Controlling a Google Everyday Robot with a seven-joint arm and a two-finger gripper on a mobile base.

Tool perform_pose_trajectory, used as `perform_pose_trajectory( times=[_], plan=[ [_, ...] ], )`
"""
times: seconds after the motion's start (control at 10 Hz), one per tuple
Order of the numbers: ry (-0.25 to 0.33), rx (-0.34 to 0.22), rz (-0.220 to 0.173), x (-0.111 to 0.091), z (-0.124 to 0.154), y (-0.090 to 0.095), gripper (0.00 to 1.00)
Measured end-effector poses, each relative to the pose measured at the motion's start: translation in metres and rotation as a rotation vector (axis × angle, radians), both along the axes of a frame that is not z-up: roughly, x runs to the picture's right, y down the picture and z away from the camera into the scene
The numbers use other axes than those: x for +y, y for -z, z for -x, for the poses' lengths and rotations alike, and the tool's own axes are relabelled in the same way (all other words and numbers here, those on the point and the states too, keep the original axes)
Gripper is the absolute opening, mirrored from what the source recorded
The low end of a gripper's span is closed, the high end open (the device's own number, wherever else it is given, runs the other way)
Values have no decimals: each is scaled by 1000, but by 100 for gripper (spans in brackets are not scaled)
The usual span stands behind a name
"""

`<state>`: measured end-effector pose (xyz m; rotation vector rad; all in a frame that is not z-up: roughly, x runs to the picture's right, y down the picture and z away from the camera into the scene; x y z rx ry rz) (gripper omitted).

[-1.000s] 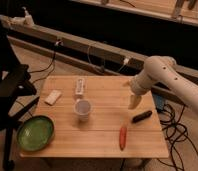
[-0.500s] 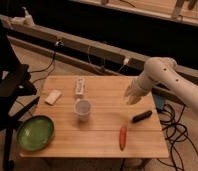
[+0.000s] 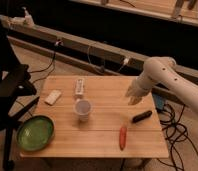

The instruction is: Place the eraser in the ceramic cup

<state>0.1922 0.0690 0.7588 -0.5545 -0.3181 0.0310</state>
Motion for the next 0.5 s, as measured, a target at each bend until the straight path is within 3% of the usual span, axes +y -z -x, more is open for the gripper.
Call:
perform_pose_trajectory(
  times=[0.2,0.3,0.5],
  plan=[
    [1,-5,-3,12,-3,-2,50],
    [11,-3,-3,10,-3,-4,59],
    [124,22,44,11,-10,-10,76]
  ],
)
